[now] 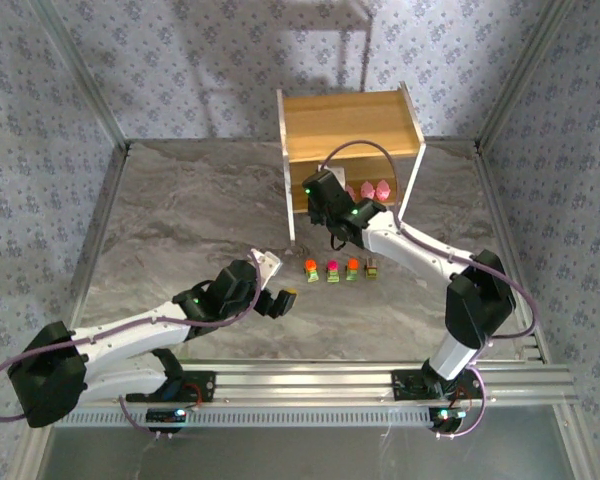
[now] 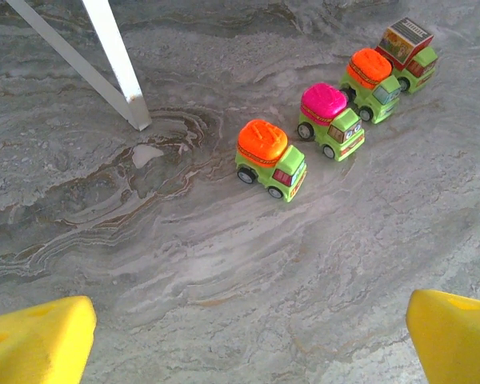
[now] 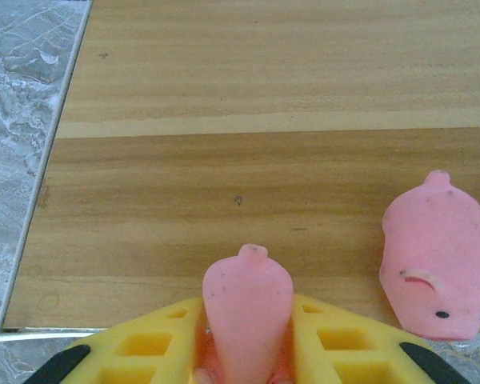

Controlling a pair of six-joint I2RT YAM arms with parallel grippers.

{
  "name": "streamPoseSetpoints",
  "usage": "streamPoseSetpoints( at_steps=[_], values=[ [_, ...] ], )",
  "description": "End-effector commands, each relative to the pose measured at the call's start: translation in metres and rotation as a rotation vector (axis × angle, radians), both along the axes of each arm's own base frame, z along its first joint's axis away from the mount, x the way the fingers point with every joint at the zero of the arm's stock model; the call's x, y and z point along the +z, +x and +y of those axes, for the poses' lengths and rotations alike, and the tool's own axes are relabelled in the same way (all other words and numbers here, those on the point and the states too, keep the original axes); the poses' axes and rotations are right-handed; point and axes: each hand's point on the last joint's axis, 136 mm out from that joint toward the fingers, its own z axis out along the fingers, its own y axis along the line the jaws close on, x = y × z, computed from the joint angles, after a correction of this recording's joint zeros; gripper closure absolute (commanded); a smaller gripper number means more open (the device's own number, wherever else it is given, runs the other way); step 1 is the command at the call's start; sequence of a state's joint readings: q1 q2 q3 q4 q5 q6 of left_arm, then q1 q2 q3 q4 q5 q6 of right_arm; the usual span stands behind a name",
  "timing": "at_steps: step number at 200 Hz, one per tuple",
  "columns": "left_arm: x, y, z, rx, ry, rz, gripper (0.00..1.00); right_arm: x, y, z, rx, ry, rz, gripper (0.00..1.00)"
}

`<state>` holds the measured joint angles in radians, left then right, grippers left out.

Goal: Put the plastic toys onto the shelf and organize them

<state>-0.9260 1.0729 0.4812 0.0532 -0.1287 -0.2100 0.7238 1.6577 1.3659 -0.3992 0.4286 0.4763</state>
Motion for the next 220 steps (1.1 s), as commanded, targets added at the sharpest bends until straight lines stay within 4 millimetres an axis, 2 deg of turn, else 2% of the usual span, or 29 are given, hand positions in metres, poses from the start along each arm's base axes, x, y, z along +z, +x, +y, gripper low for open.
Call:
streamPoseSetpoints(
  at_steps=[1,96,220],
  values=[
    [0.007,0.0,0.0,0.006,-0.015,-0.022,0.0,0.011,0.009,0.002,0.008,-0.004,-0.022,0.71],
    [0.006,0.0,0.001,0.006,-0.013,-0.021,0.0,0.01,0.018,-0.003,-0.001,-0.023,-0.016,0.7],
    [0.005,-0.001,0.0,0.002,-0.008,-0.016,0.0,-0.003,0.023,-0.007,-0.036,-0.035,-0.027,0.7]
  ],
)
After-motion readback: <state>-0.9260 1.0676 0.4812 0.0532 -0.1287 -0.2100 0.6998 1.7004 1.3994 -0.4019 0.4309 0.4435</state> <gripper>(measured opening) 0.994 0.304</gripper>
